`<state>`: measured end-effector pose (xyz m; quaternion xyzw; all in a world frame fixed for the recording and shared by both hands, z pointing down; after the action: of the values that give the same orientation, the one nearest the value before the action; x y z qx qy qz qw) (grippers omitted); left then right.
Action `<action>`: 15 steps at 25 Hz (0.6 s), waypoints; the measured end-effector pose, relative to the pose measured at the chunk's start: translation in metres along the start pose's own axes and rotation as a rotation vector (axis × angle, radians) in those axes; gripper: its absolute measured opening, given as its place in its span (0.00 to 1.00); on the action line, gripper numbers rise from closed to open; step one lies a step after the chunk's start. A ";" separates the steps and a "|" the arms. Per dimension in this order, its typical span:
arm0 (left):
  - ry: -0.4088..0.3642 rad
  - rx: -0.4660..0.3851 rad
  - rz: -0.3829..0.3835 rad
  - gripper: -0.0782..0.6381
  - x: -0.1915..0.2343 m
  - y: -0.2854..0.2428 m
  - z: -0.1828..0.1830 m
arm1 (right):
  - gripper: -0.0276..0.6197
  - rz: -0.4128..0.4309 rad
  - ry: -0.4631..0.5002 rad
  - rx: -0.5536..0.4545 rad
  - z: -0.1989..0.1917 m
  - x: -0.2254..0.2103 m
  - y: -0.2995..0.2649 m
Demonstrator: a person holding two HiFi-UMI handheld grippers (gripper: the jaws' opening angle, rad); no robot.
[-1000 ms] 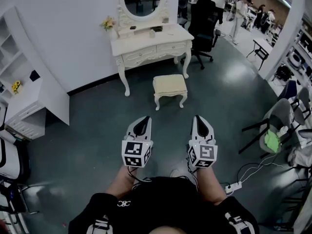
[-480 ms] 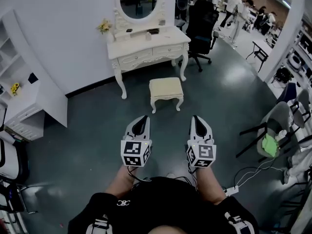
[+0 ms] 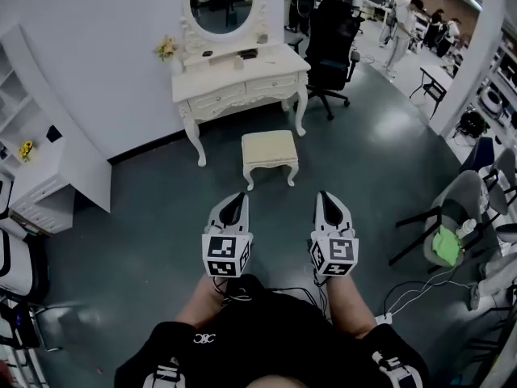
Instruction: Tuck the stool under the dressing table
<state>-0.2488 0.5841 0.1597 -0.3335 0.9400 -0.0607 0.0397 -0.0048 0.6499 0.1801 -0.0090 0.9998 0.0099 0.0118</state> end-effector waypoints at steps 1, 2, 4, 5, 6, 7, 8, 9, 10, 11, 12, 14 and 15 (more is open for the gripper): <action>-0.005 0.002 0.000 0.14 -0.001 -0.004 0.000 | 0.07 -0.002 -0.002 -0.004 0.001 -0.004 -0.001; -0.009 0.006 -0.001 0.14 -0.002 -0.007 0.000 | 0.07 -0.003 -0.004 -0.010 0.002 -0.008 -0.002; -0.008 0.015 0.001 0.14 -0.002 -0.016 0.000 | 0.07 -0.006 -0.012 -0.020 0.004 -0.015 -0.003; -0.006 0.016 0.004 0.14 -0.003 -0.020 0.000 | 0.07 -0.008 -0.017 -0.023 0.004 -0.019 -0.004; -0.004 0.014 0.005 0.14 -0.003 -0.025 0.001 | 0.07 -0.009 -0.021 -0.024 0.004 -0.024 -0.006; -0.005 0.011 0.004 0.14 -0.004 -0.029 0.003 | 0.07 -0.010 -0.023 -0.026 0.004 -0.028 -0.008; -0.010 0.007 0.002 0.14 -0.004 -0.033 0.003 | 0.07 -0.012 -0.023 -0.028 0.004 -0.031 -0.011; -0.016 0.005 -0.001 0.14 -0.004 -0.037 0.003 | 0.07 -0.014 -0.022 -0.032 0.004 -0.033 -0.014; -0.023 0.006 -0.003 0.14 -0.004 -0.042 0.002 | 0.07 -0.015 -0.021 -0.035 0.003 -0.035 -0.018; -0.027 0.009 -0.006 0.14 -0.003 -0.047 0.001 | 0.07 -0.017 -0.021 -0.037 0.002 -0.037 -0.022; -0.030 0.011 -0.011 0.14 -0.002 -0.053 -0.001 | 0.07 -0.018 -0.020 -0.037 0.001 -0.040 -0.027; -0.033 0.009 -0.023 0.14 0.000 -0.067 -0.004 | 0.07 -0.018 -0.020 -0.036 -0.003 -0.045 -0.040; -0.036 0.006 -0.028 0.14 0.001 -0.075 -0.006 | 0.07 -0.017 -0.021 -0.035 -0.006 -0.047 -0.046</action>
<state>-0.2041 0.5261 0.1764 -0.3475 0.9342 -0.0580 0.0566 0.0428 0.6046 0.1865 -0.0178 0.9992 0.0275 0.0221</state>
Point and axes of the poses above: the fingertips, and each gripper's own axes: y backward along the fingers, x to its left, z out of its top, the point moved 10 cm from there along y, backward along the fingers, and after that the axes turned 2 degrees about -z, right-handed, at the moved point
